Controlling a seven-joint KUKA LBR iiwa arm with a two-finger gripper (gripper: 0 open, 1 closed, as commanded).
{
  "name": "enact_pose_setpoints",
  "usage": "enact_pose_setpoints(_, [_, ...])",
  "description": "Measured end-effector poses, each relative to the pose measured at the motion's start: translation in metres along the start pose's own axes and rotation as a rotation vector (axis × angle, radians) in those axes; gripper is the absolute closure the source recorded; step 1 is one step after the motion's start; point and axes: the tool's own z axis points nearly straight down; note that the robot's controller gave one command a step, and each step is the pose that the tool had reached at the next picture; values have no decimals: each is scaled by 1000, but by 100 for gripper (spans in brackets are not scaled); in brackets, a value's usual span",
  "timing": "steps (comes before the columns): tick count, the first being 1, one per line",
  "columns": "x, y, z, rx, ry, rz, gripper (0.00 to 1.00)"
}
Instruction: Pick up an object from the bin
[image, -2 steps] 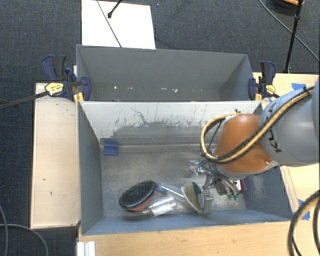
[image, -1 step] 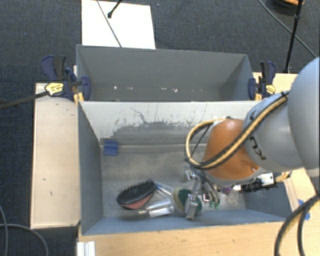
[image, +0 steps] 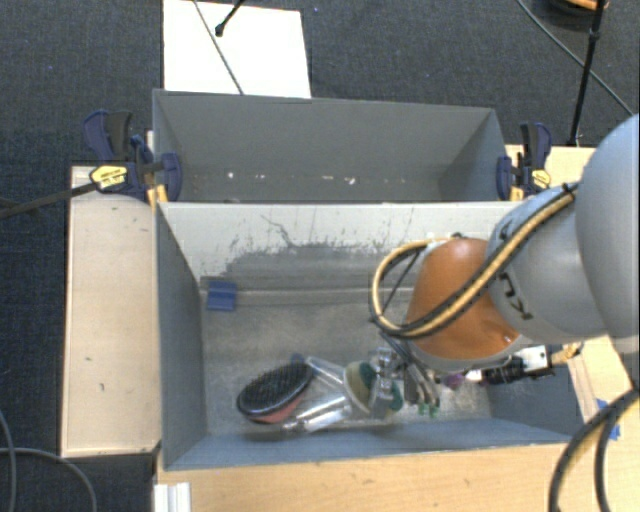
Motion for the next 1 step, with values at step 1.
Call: enact_pose_setpoints(1, [-6,-2,-230,-3,-15,-9,100])
